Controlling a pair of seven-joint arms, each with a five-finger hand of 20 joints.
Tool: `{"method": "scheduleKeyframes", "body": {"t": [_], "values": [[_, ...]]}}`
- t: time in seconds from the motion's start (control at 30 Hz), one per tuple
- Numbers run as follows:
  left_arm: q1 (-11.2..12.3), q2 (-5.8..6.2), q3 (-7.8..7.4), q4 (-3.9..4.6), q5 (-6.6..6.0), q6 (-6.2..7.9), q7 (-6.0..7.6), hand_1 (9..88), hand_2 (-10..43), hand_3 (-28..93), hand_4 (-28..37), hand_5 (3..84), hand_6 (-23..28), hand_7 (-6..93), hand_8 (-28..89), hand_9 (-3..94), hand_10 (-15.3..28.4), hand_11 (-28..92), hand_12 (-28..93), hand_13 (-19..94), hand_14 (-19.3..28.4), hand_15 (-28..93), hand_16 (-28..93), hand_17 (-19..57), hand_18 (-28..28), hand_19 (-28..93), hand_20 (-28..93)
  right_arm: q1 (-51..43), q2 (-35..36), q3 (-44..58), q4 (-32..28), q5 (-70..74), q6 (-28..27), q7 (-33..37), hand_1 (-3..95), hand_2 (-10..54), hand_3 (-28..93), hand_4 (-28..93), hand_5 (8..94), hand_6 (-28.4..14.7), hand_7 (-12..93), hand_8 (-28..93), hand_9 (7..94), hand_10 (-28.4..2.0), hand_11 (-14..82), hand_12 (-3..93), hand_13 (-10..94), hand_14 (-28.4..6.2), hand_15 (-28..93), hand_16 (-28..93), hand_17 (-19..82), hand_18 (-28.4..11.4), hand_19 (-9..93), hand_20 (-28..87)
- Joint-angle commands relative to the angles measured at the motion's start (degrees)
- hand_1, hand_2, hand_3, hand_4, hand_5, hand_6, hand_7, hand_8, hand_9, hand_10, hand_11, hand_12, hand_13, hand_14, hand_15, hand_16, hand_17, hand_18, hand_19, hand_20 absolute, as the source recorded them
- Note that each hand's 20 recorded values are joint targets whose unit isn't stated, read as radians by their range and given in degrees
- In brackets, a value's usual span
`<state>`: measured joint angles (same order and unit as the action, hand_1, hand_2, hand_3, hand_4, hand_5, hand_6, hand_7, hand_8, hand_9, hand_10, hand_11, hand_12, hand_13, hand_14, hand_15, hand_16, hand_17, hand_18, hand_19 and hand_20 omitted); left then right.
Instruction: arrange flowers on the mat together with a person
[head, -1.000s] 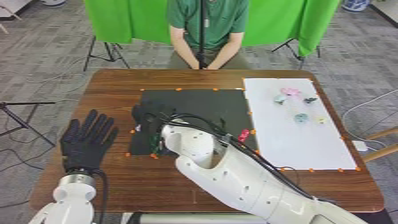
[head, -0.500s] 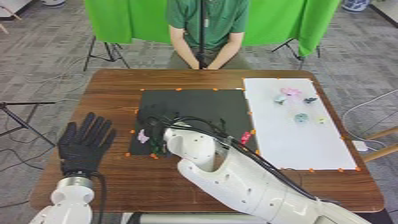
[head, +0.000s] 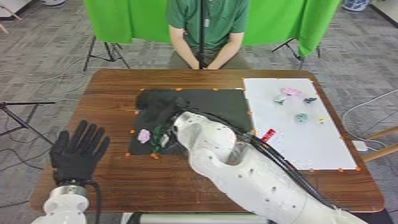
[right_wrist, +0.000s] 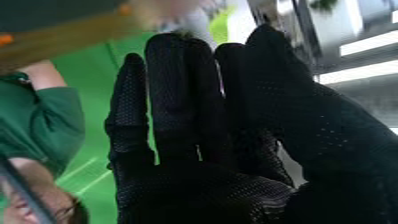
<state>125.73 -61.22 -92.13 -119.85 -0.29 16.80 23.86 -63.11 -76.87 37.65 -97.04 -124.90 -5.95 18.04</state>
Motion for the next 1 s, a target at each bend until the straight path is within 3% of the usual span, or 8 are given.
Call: {"method": "scheduleKeyframes", "body": {"t": [0.03,0.1,0.2,0.3,0.47,0.57,0.9,1.0], "values": [[2.6,-1.53,-1.01,-0.33,0.92,0.59,-1.08,24.6,13.9,76,-28.3,42.0,8.3,15.1,-12,35.7,14.2,22,4,27,14.4,28,-9,-7.4,15.5,41,8,-6.2,12.5,13.3,-11.7,13.6,2.1,1.7,48.0,-9.5,81,-28,52.9,-0.4,28,-18,56.5,-12.5,17.1,16.9,51,-11.9,44,19,17,-20.9,62,24],[3.0,-1.67,-1.11,-0.46,0.72,0.57,-0.9,24.7,13.8,76,-28.3,42.0,8.2,15.0,-12,35.7,14.2,22,4,27,14.4,28,-9,-7.4,15.5,41,8,-9.5,15.2,18.5,-14.7,20.9,1.2,3.4,43.7,-8.0,81,-28,51.7,-1.3,26,-17,55.5,-12.9,16.5,16.8,50,-12.3,40,18,16,-20.7,60,22],[4.2,-1.73,-1.92,-1.12,0.74,0.57,-0.48,24.7,13.7,76,-28.3,41.9,8.2,15.1,-12,35.7,14.1,22,4,27,14.4,27,-9,-7.4,15.5,41,8,-15.4,17.6,27.7,-18.0,33.8,-1.2,5.4,33.7,3.1,80,-27,50.2,-3.5,23,-15,53.5,-15.2,14.9,16.6,47,-14.4,36,18,14,-21.4,57,19],[4.6,-1.82,-2.76,-1.33,0.7,0.68,-0.04,24.7,13.7,76,-28.3,41.9,8.2,15.1,-12,35.8,14.1,22,4,27,14.4,27,-9,-7.3,15.5,41,8,-22.1,19.5,36.8,-20.4,45.6,-1.4,5.9,30.4,6.9,78,-27,48.0,-4.7,20,-14,50.4,-16.1,13.4,16.2,44,-16.1,30,17,13,-21.2,54,17],[5.2,-2.09,-3.21,-1.4,-0.08,-0.19,1.13,24.3,13.3,76,-28.3,41.9,8.2,15.1,-12,35.8,14.1,22,4,27,14.2,27,-9,-7.4,15.4,41,8,-34.0,20.9,48.6,-23.8,56.0,3.3,4.2,26.2,9.5,76,-26,45.6,-5.5,18,-12,46.2,-16.2,10.7,15.4,40,-17.1,22,18,12,-20.6,49,14],[5.7,-2.0,-3.53,-1.58,-0.16,-0.4,1.33,23.9,12.5,76,-28.3,41.7,8.1,14.8,-12,35.7,14.0,22,4,27,14.2,27,-9,-7.4,15.4,40,8,-40.1,20.8,54.9,-25.1,60.8,3.0,3.7,22.8,10.3,76,-26,45.0,-5.5,17,-12,45.3,-16.2,9.0,14.9,40,-17.7,18,18,11,-20.8,46,13],[5.9,-2.74,-3.71,-1.78,-0.44,-0.64,1.53,23.8,12.2,77,-28.3,41.5,8.0,14.7,-12,35.6,13.9,22,5,27,14.2,26,-9,-7.4,15.4,40,9,-51.8,18.8,66.3,-27.2,68.0,9.3,-1.7,19.9,10.5,76,-25,43.0,-5.2,15,-11,42.2,-14.7,5.7,14.7,38,-17.7,11,22,10,-20.4,42,13],[5.9,-2.42,-3.64,-1.8,-0.81,-0.59,2.0,23.8,12.2,77,-28.3,41.5,8.0,14.7,-11,35.6,13.8,22,5,27,14.1,26,-9,-7.4,15.4,40,9,-54.0,18.1,68.7,-28.2,68.0,10.4,-3.0,19.6,10.5,76,-25,42.9,-5.0,15,-11,42.2,-14.5,5.6,14.7,38,-17.6,11,22,10,-20.4,41,13]]}}
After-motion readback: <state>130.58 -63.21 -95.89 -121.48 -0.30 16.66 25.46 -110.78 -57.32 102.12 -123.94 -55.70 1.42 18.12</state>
